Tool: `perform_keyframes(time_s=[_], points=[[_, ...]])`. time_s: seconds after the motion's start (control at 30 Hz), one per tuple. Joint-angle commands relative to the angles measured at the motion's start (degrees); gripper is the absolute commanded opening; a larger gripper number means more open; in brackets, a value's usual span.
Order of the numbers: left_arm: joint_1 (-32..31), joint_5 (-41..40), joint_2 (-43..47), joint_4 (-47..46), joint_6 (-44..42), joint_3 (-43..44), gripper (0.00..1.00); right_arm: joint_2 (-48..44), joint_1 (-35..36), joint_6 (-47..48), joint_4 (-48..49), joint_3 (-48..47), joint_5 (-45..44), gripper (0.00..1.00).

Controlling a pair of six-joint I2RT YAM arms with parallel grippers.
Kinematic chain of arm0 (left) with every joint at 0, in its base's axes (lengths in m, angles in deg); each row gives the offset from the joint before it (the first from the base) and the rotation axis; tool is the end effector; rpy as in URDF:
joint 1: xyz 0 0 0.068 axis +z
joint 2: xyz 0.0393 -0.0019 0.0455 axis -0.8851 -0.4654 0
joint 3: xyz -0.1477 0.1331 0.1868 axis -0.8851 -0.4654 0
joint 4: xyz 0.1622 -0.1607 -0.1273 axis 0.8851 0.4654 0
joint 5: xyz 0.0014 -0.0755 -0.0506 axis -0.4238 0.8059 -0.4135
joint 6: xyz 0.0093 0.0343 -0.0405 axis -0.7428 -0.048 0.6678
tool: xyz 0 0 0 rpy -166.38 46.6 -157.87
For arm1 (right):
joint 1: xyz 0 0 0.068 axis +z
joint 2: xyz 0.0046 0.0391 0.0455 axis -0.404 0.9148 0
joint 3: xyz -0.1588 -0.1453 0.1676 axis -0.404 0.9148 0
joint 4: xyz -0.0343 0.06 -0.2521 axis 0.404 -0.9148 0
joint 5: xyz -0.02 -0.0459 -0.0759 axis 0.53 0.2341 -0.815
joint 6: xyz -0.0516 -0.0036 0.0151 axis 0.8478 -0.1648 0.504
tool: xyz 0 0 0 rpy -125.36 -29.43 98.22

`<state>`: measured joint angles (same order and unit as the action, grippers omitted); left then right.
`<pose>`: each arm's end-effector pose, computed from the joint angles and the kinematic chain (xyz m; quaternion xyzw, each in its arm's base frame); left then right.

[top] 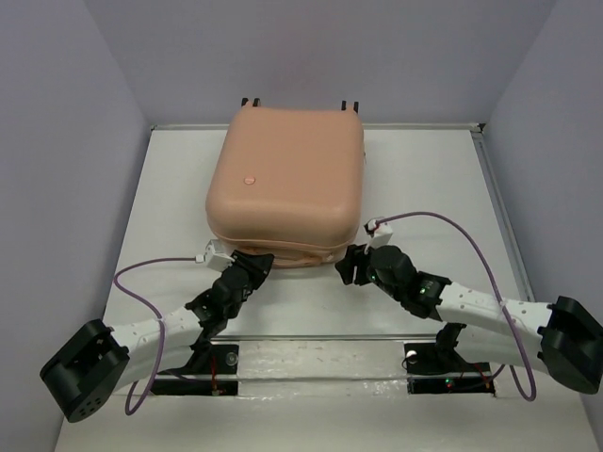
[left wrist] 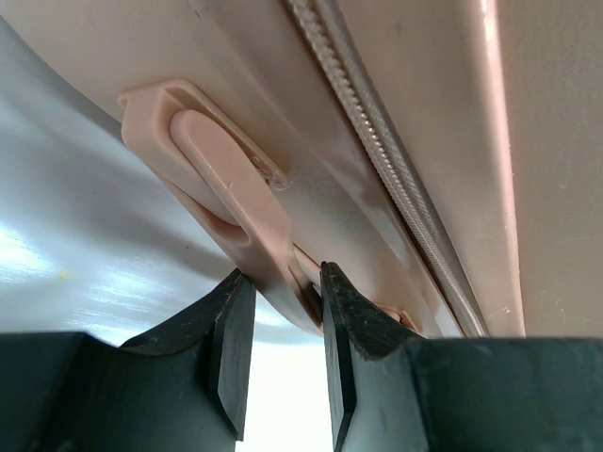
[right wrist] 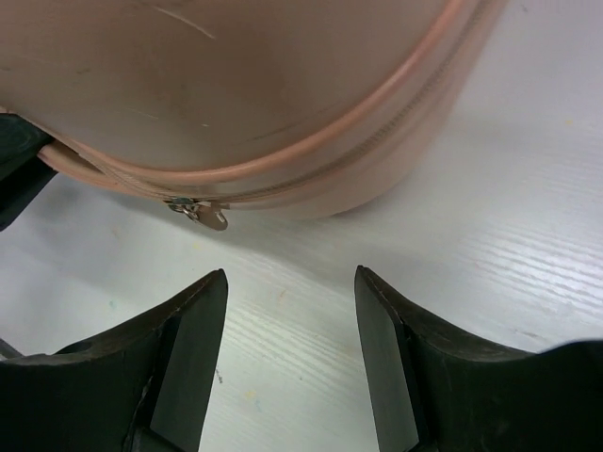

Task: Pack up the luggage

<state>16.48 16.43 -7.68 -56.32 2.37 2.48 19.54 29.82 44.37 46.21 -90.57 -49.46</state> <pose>0.1284 -0.1093 0.1507 -0.3055 0.7200 -0.4140 0.4656 0.1374 0.1663 0.2016 -0.0824 0.8421 0.2326 0.4795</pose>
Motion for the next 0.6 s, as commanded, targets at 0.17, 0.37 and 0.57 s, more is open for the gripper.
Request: perform_keyframes(time_s=[0.17,0.37,0.57], points=[[-1.4,1.8,1.1,-8.2,-6.5,1.3,0.06,4.1,-0.1,6.1,13.5,-2.6,5.8,0.62],[-2.1,2.0,1.4,-8.3,-6.2,1.1,0.06,10.7,-0.1,5.3,21.0,-4.0,5.1,0.6],[-3.4,1.4,1.1,-8.1,-6.1,1.3,0.06,13.7,-0.1,3.0,26.2,-3.3,-1.1,0.44]])
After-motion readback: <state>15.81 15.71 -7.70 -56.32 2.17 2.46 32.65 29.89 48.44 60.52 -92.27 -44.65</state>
